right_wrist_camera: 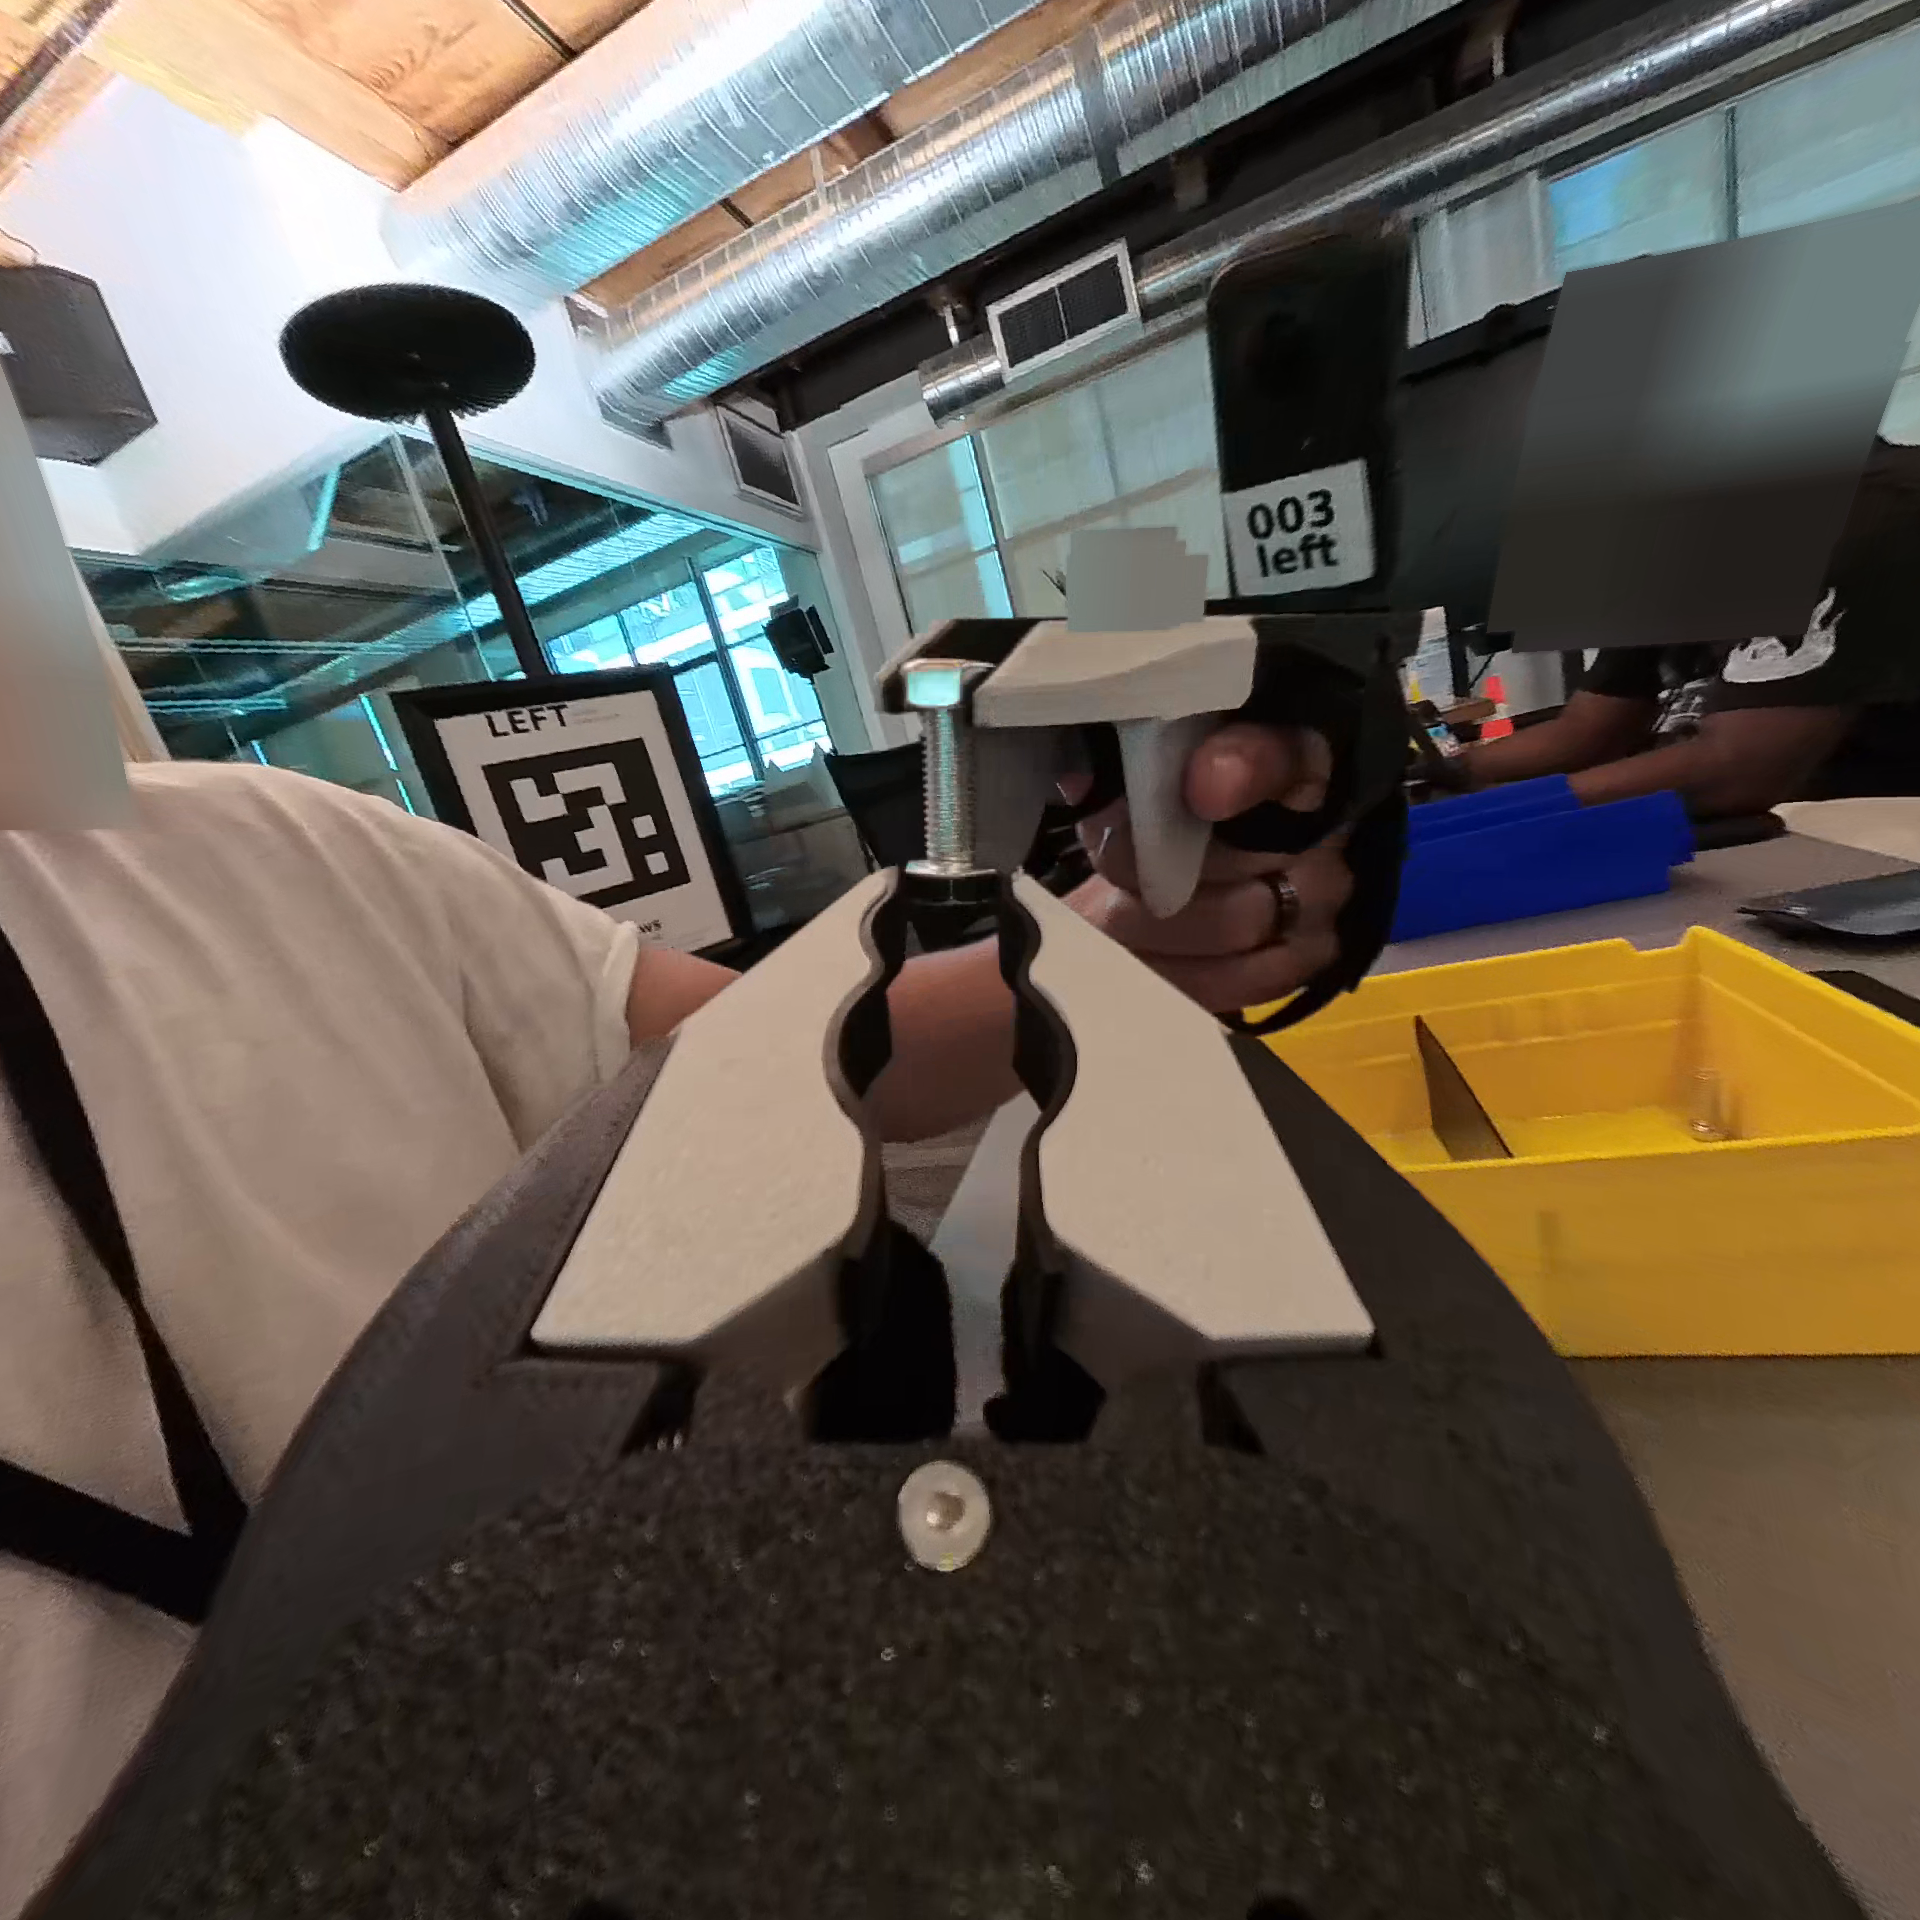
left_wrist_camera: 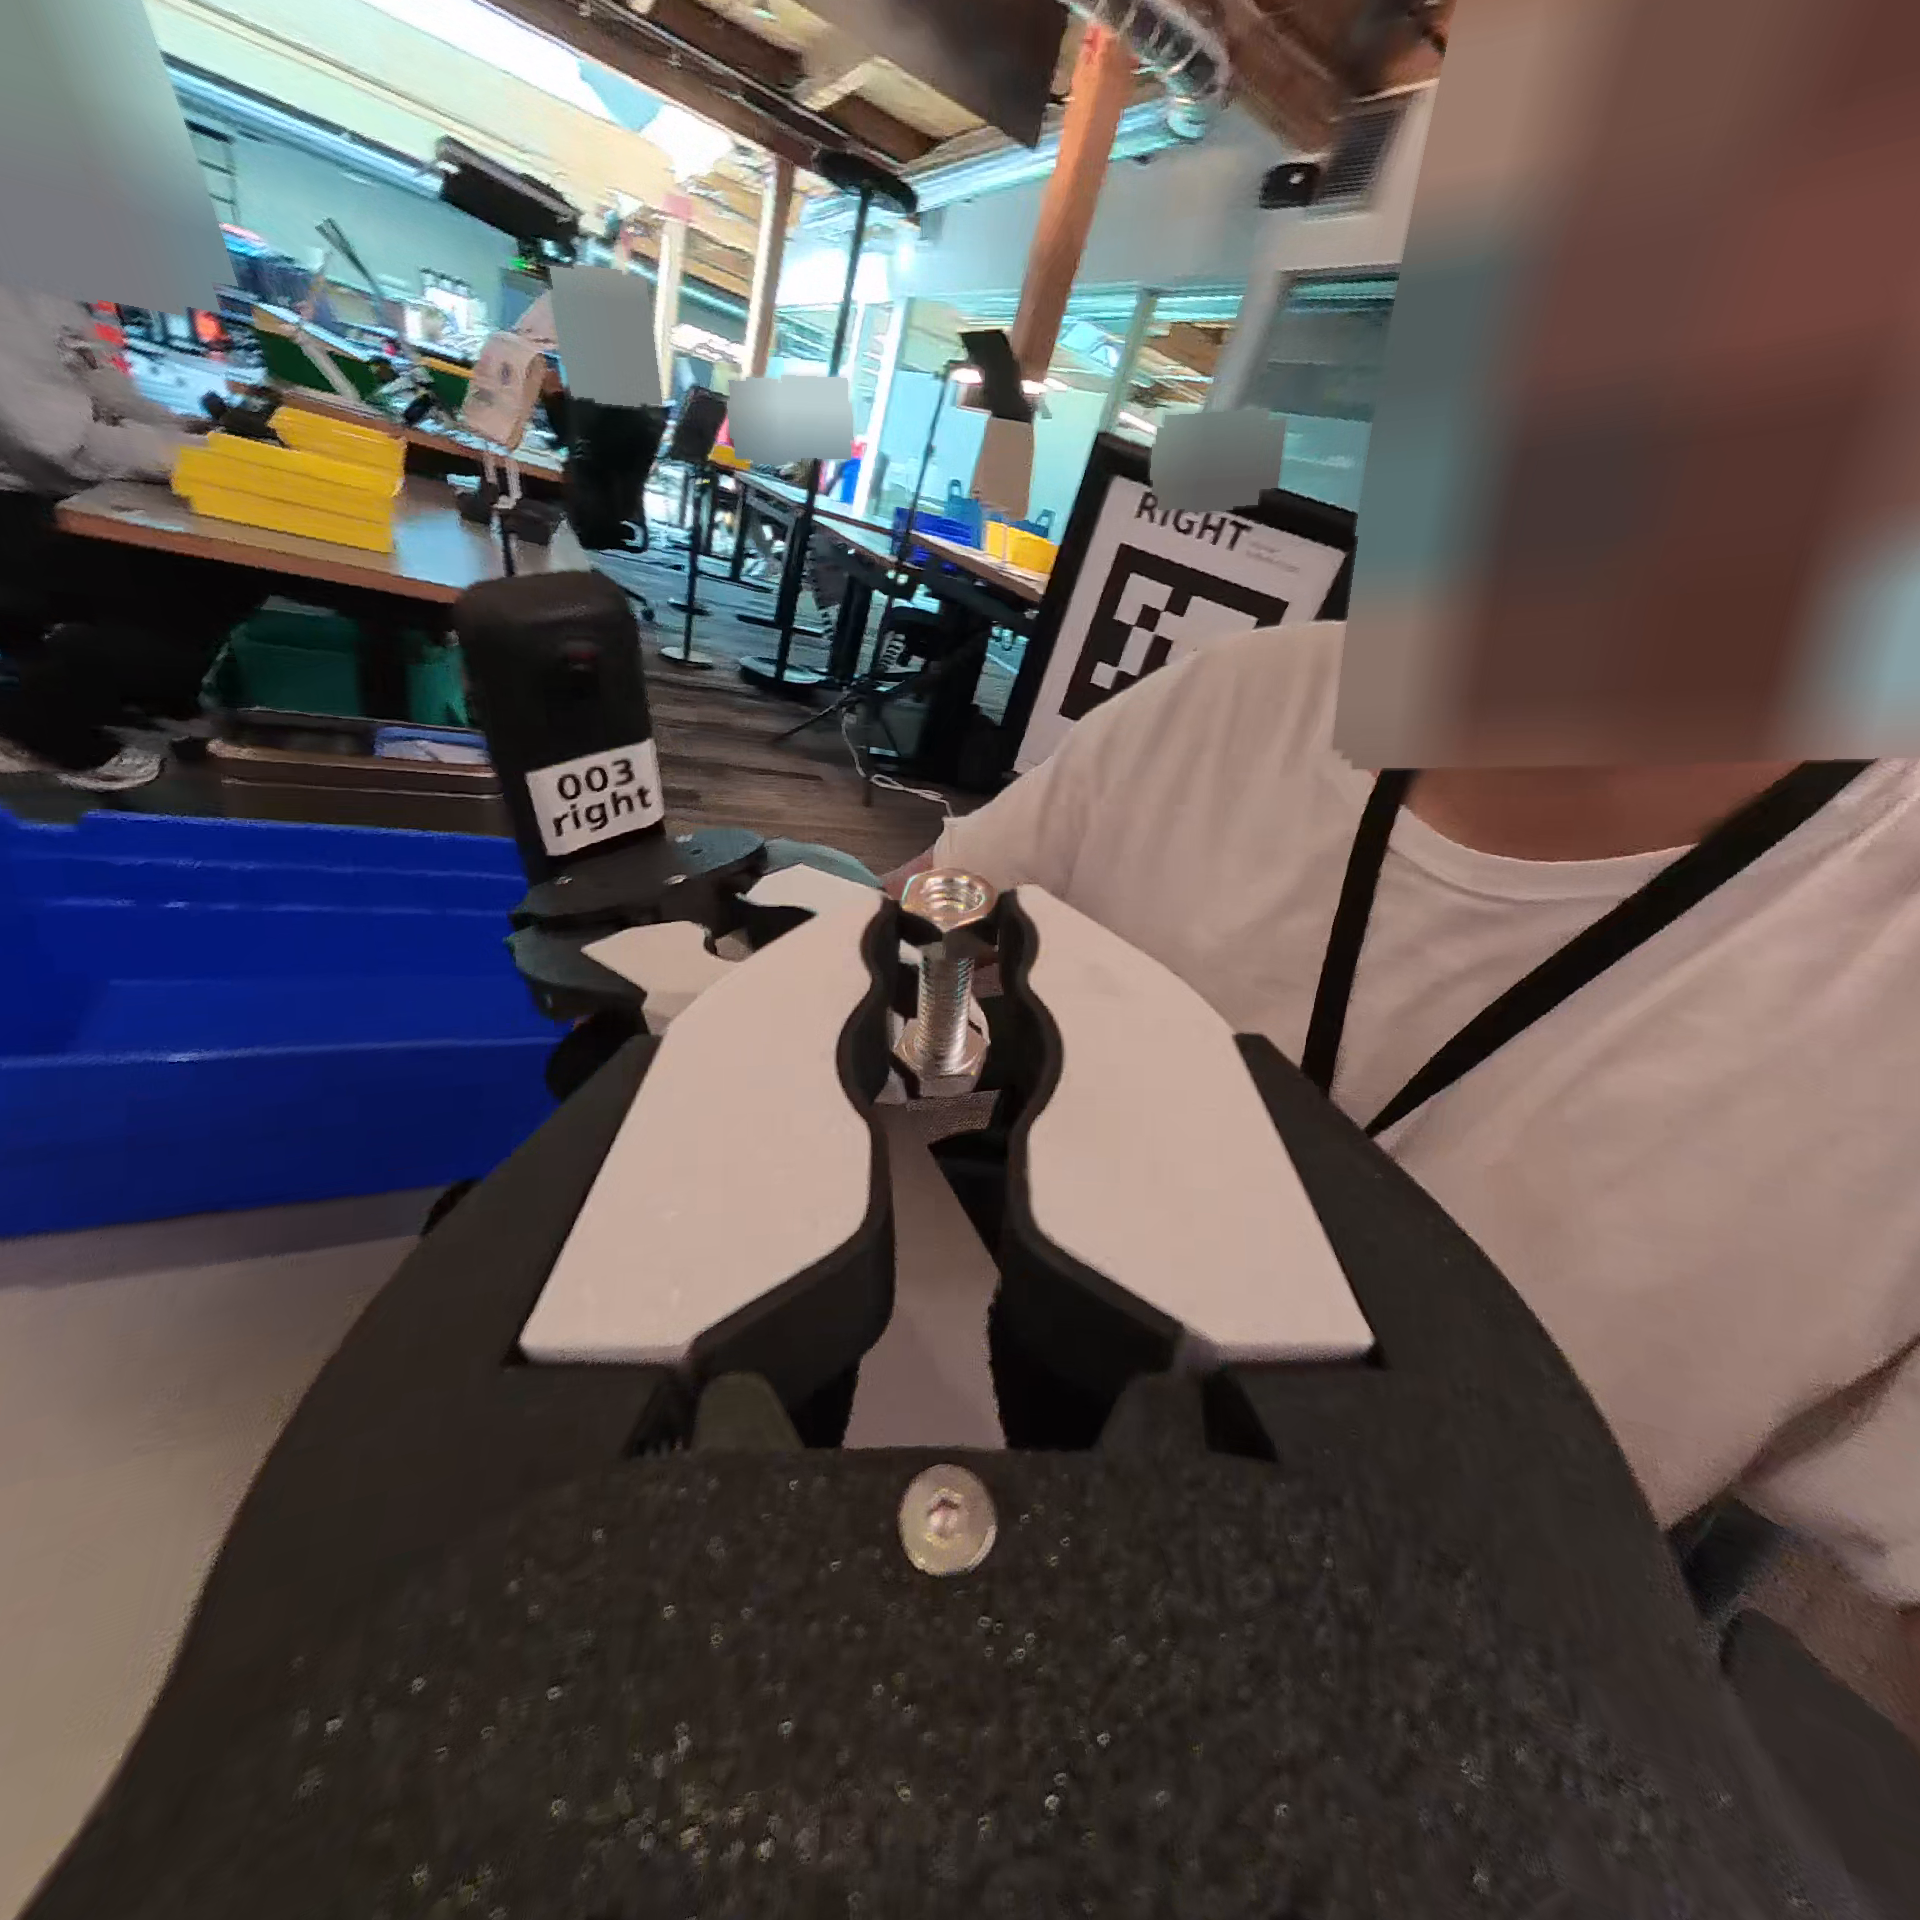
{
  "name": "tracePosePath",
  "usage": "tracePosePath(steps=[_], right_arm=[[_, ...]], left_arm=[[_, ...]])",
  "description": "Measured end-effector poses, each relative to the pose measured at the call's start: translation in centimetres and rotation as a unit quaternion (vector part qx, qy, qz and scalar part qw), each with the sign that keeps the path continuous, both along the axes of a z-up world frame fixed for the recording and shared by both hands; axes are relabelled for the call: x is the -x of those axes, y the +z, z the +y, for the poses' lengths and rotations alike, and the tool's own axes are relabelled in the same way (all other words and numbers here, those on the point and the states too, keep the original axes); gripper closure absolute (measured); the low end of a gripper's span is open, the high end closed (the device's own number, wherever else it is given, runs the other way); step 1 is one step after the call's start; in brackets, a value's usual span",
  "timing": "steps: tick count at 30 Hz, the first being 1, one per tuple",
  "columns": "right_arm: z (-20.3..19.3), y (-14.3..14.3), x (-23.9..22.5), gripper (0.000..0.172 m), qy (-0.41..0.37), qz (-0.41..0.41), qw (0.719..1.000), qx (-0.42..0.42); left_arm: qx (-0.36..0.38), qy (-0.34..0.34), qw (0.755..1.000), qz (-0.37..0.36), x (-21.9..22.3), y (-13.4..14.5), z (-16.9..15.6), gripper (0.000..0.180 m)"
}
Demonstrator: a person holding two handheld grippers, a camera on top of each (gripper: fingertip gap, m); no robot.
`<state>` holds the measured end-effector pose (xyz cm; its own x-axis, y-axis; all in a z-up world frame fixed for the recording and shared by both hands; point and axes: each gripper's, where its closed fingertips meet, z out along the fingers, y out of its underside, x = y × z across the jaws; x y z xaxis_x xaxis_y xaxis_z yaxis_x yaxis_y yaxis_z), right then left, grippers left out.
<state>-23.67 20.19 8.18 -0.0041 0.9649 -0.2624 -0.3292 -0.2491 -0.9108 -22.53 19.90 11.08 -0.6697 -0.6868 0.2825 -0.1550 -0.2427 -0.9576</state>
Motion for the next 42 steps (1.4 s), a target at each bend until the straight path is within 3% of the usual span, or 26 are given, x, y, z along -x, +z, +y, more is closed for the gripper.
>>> tracePosePath(steps=[4, 8, 11, 15, 17, 20, 24, 27, 29, 33, 38, 40, 42], right_arm=[[0.4, 0.4, -0.5, 0.155, -0.021, 0.003, 1.000, -0.007], [2.0, 0.3, -1.5, 0.155, -0.077, -0.002, 0.997, -0.013], [4.1, -0.6, -2.4, 0.155, -0.154, -0.023, 0.988, -0.018], [5.7, -1.7, -2.8, 0.155, -0.205, -0.044, 0.978, -0.014], [5.9, -2.1, -2.6, 0.155, -0.210, -0.053, 0.976, -0.013], [5.8, -2.3, -2.2, 0.155, -0.212, -0.061, 0.975, -0.016], [5.3, -2.3, -1.8, 0.155, -0.214, -0.073, 0.974, -0.030], [5.0, -2.3, -1.5, 0.155, -0.212, -0.082, 0.973, -0.038], [4.8, -2.2, -1.4, 0.155, -0.203, -0.079, 0.975, -0.038], [3.5, -1.3, -1.1, 0.155, -0.137, -0.042, 0.989, -0.021], [-0.3, 0.6, -0.7, 0.155, 0.027, 0.035, 0.999, 0.007], [-2.0, 1.2, -0.6, 0.155, 0.097, 0.054, 0.994, 0.023], [-3.4, 1.4, -0.2, 0.155, 0.149, 0.057, 0.987, 0.030]], left_arm=[[-0.019, 0.017, 1.000, -0.014, -0.5, 0.5, 0.2, 0.161], [-0.018, 0.183, 0.981, -0.063, -0.6, 1.7, 2.3, 0.127], [-0.025, 0.355, 0.932, -0.066, -0.7, 1.8, 3.9, 0.128], [-0.098, 0.557, 0.824, -0.037, -0.6, 0.4, 5.5, 0.125], [-0.139, 0.619, 0.773, -0.030, -0.6, 0.1, 5.7, 0.128], [-0.158, 0.657, 0.737, 0.006, -1.4, -1.0, 5.6, 0.132], [-0.109, 0.684, 0.721, 0.038, -1.3, -2.0, 6.7, 0.142], [-0.096, 0.662, 0.743, 0.033, -1.6, -2.0, 6.4, 0.162], [-0.112, 0.644, 0.757, 0.033, -1.6, -2.0, 6.1, 0.162], [-0.108, 0.536, 0.838, 0.015, -1.8, -1.1, 4.5, 0.162], [-0.077, 0.282, 0.956, -0.021, -1.4, 0.6, 0.4, 0.162], [-0.054, 0.174, 0.983, -0.024, -0.5, 1.2, -1.3, 0.163], [-0.051, 0.083, 0.995, -0.029, 0.3, 1.4, -2.9, 0.162]])
